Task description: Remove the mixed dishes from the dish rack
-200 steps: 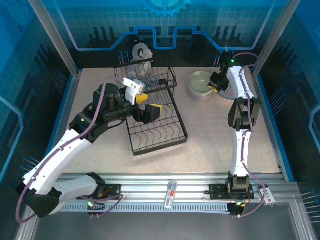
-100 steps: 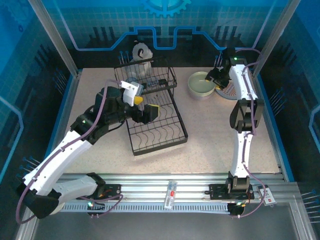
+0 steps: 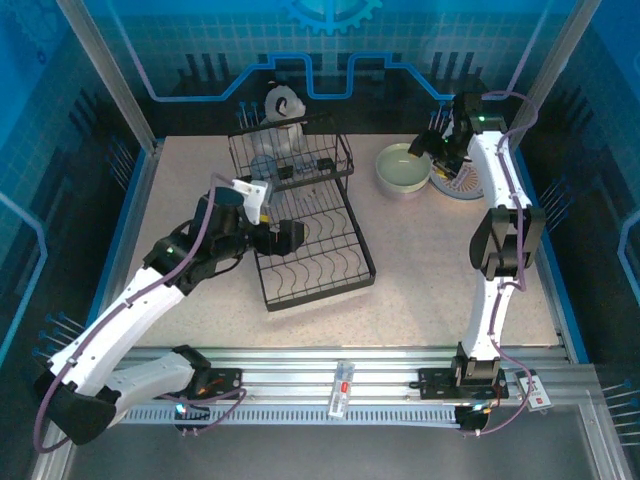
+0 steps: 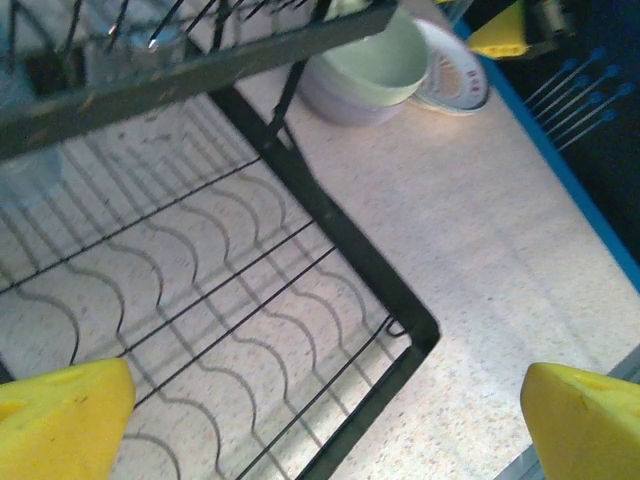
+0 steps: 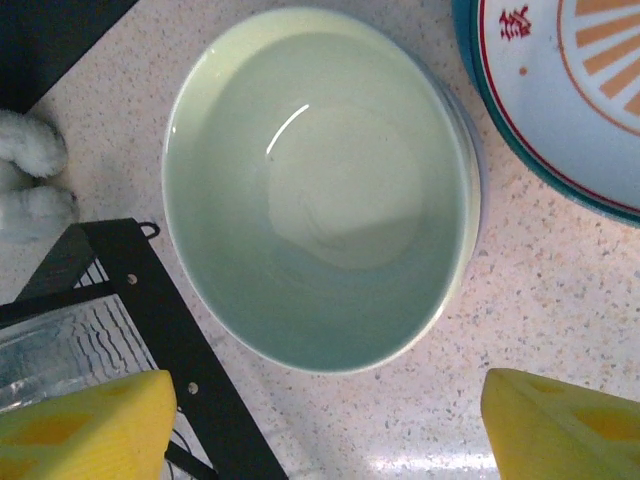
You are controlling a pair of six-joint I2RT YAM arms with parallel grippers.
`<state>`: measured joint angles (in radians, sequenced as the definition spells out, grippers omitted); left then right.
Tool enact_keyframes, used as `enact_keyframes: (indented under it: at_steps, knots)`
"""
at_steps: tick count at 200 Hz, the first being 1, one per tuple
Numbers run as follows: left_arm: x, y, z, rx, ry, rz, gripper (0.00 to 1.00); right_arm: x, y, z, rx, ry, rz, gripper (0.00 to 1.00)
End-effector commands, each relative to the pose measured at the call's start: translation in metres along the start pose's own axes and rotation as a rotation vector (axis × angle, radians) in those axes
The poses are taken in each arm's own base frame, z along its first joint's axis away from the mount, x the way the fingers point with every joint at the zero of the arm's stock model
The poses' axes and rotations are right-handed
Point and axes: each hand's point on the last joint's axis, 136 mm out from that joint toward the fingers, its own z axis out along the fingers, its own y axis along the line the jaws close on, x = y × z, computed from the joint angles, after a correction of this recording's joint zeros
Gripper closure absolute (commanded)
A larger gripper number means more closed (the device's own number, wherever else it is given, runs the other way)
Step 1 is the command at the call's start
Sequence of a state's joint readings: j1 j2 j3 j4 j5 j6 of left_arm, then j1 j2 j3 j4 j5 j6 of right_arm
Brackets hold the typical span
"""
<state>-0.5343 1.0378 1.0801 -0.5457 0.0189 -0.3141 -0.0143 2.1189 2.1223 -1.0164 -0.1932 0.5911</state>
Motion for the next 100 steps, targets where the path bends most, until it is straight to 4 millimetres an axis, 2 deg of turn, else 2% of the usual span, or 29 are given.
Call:
enact_keyframes:
  at_steps: [1,48,74,100]
  knots:
    - [0.017,0.027,-0.007,-0.117,0.017,-0.079,0.01,0.004,0.016,-0.029,-0.058,-0.042,-0.045,0.17]
    - [0.06,0.056,-0.006,-0.23,0.099,-0.207,0.04,0.021,0.03,-0.056,-0.129,-0.105,-0.092,0.09]
    - [0.081,0.066,0.0,-0.261,0.144,-0.261,0.07,0.035,0.04,-0.065,-0.185,-0.125,-0.124,0.0]
    - [0.094,0.07,0.009,-0.266,0.169,-0.305,0.08,0.046,0.046,-0.075,-0.236,-0.173,-0.156,0.0]
